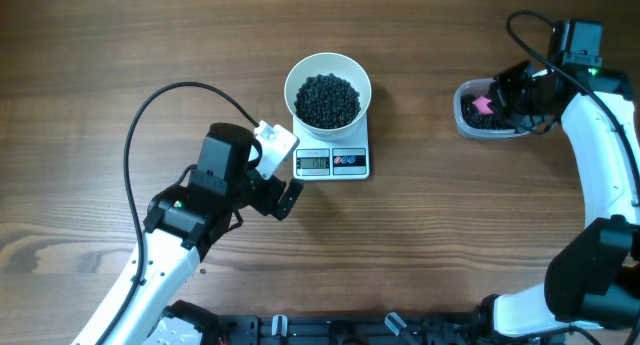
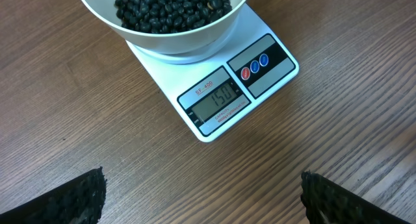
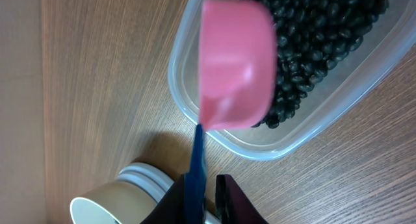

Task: Scoop item into bowl and weigh 150g on scale
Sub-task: 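Lower the pink scoop into the tub and open the right gripper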

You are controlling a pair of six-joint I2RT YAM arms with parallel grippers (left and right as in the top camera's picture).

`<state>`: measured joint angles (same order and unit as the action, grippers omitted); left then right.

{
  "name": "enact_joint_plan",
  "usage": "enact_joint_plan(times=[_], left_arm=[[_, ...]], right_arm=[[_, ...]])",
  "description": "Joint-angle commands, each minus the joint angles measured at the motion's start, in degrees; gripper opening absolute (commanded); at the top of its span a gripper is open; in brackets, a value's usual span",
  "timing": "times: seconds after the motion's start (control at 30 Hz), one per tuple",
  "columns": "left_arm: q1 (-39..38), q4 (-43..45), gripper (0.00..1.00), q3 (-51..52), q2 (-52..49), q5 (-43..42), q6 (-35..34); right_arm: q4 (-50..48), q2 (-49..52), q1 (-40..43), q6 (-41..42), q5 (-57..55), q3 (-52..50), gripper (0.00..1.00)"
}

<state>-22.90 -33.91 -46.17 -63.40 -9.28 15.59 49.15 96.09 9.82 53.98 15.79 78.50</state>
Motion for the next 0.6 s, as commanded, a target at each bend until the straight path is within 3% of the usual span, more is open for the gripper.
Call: enact_joint_plan(times=[0.0,0.27,0.43,0.57], left_arm=[[0.3,0.0,1.00,0.2,-0.2,-0.3,0.5],[0.2,0.0,1.00,0.2,-0.2,-0.3,0.5],[0.2,0.0,1.00,0.2,-0.2,-0.3,0.5],[0.2,0.0,1.00,0.2,-0.2,-0.3,0.5]], right_arm=[[-0.3,-0.3,0.3,0.2,-1.4,-0.3,0.18],[-0.2,1.3,0.3,0.2,-1.1,-0.3,0.19],[2.3,1.3,0.3,0.2,-0.7,-0.3,0.37],[4.8,1.3,0.3,0.3,-0.2,-0.3,0.42]])
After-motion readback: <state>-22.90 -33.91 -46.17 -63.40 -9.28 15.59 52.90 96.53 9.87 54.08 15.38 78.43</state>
